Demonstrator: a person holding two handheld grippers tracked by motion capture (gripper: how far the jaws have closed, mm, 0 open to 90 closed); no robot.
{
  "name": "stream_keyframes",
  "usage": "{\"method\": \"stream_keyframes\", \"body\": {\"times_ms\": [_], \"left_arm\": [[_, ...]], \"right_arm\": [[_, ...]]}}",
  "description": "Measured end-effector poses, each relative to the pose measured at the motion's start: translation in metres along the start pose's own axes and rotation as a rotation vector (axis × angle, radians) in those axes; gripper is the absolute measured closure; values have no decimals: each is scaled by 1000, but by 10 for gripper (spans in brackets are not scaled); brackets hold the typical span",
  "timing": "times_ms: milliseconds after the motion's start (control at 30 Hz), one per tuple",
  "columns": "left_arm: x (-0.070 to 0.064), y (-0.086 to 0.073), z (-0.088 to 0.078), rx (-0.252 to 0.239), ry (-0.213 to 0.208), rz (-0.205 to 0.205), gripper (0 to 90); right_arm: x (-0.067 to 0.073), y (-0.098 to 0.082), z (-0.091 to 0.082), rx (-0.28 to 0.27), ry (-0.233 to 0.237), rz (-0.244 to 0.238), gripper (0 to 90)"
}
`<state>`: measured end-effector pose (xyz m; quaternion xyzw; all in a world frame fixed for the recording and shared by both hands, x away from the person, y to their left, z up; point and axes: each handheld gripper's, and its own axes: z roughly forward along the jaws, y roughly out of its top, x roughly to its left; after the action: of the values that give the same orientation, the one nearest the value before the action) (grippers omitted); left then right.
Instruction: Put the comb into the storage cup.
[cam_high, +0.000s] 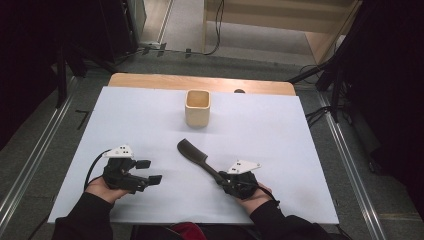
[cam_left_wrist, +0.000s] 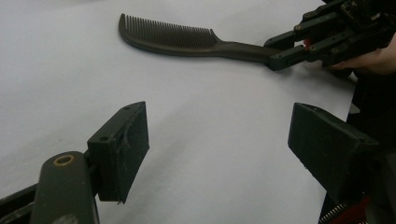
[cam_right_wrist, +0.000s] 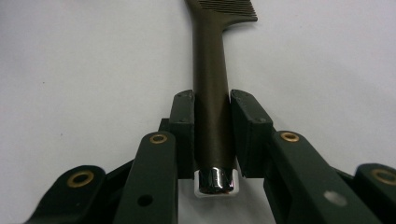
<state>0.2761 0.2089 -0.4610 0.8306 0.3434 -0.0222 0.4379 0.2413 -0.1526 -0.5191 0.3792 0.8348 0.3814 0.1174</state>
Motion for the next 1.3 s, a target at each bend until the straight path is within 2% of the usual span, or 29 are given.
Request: {"method": "stream_keyframes", "body": {"times_ms": [333, 533, 600, 1100, 1300], "left_arm": [[0, 0, 0, -5, 0, -4, 213], [0, 1, 0, -6, 0, -7, 213], [0, 1, 0, -5, -3, -12, 213], [0, 2, 1, 4, -10, -25, 213], [0, 3, 2, 1, -16, -32, 213]], "right_arm": [[-4, 3, 0, 17, 33, -10, 700], [-6, 5, 0, 12, 52, 2, 701], [-7, 7, -2, 15, 69, 21, 701], [-5, 19, -11, -42, 98, 35, 702], [-1, 28, -15, -37, 148, 37, 704]]}}
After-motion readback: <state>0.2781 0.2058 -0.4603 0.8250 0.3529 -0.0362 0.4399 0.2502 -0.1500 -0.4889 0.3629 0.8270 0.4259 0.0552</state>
